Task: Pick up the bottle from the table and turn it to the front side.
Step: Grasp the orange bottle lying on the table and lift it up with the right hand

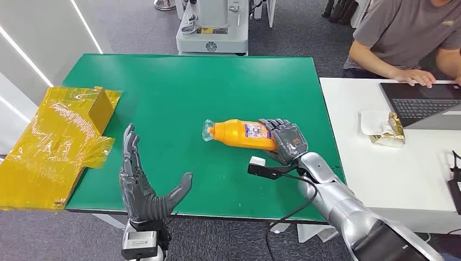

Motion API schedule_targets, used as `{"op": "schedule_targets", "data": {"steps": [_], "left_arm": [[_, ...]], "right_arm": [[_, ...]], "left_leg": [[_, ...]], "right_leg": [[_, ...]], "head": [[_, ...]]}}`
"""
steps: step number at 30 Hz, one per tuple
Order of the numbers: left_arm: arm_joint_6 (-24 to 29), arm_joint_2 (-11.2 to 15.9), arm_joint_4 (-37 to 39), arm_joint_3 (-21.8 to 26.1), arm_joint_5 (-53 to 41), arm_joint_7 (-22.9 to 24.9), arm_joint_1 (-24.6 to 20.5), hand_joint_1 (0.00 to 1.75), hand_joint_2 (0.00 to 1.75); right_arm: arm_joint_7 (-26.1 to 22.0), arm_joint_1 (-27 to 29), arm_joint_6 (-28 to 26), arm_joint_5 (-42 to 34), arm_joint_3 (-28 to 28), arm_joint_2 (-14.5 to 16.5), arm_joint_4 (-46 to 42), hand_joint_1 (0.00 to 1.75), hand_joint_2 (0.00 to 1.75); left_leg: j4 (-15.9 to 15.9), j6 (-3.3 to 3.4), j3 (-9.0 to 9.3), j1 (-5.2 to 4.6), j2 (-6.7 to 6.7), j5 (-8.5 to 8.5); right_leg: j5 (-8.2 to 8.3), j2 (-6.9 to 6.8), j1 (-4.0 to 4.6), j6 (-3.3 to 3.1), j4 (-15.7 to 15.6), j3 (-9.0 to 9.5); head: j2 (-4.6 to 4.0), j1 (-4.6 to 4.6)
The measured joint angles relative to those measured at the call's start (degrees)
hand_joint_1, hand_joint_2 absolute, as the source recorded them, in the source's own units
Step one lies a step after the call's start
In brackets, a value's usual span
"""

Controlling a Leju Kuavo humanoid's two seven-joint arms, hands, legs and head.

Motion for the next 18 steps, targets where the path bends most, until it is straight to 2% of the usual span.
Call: {"op": "schedule_targets", "data": {"steps": [5, 7, 9, 11, 14, 18], "left_arm": [[0.0, -0.2, 0.0, 0.4, -0.13, 0.0, -0.03, 0.0, 1.75], [-0.01, -0.35, 0.02, 0.59, -0.48, 0.0, -0.11, 0.0, 1.75], [-0.09, -0.67, 0.13, 0.92, -0.95, 0.0, -0.49, 0.0, 1.75], [-0.41, -1.05, 0.36, 1.25, -1.24, 0.0, -1.09, 0.0, 1.75], [-1.54, -1.45, 0.84, 1.49, -1.3, 0.0, -1.81, 0.0, 1.75], [-4.32, -1.88, 2.09, 1.51, -1.31, 0.0, -3.75, 0.0, 1.75]], "right_arm": [[-3.49, 2.6, -1.08, 1.62, -7.12, 0.55, -3.21, 1.75, 1.75], [-7.39, 5.1, -1.13, 9.18, -12.44, 1.66, -7.22, 1.75, 1.75], [-12.59, 9.18, -1.19, 20.28, -21.01, 3.94, -14.14, 1.75, 1.75], [-15.06, 13.26, -1.2, 25.03, -28.72, 6.59, -21.2, 1.75, 1.75], [-15.24, 17.23, -1.19, 20.49, -34.61, 9.01, -29.9, 1.75, 1.75], [-15.3, 21.57, -1.17, 17.22, -37.7, 11.08, -41.48, 1.75, 1.75]], "left_leg": [[0.0, 0.0, -0.01, 0.01, 0.0, 0.0], [-0.01, -0.03, -0.02, 0.03, 0.01, -0.02], [-0.01, -0.11, -0.01, 0.04, 0.01, -0.07], [-0.01, -0.15, -0.01, 0.05, -0.17, -0.09], [-0.02, -0.16, -0.07, 0.06, -0.53, -0.07], [-0.01, -0.14, -0.03, 0.02, -0.29, -0.1]], "right_leg": [[0.0, 0.0, 0.0, 0.0, 0.0, 0.0], [0.0, 0.01, 0.02, -0.01, 0.01, 0.0], [-0.02, 0.04, 0.03, -0.03, 0.02, -0.03], [-0.13, -0.13, 0.04, -0.05, 0.02, -0.03], [-0.27, -0.48, 0.04, -0.07, 0.03, 0.03], [-0.21, -0.24, 0.01, -0.07, 0.03, 0.01]], "head": [[0.0, 0.0], [0.0, 0.02], [0.0, -0.01], [0.0, -0.03], [0.0, 0.02], [0.0, 0.01]]}}
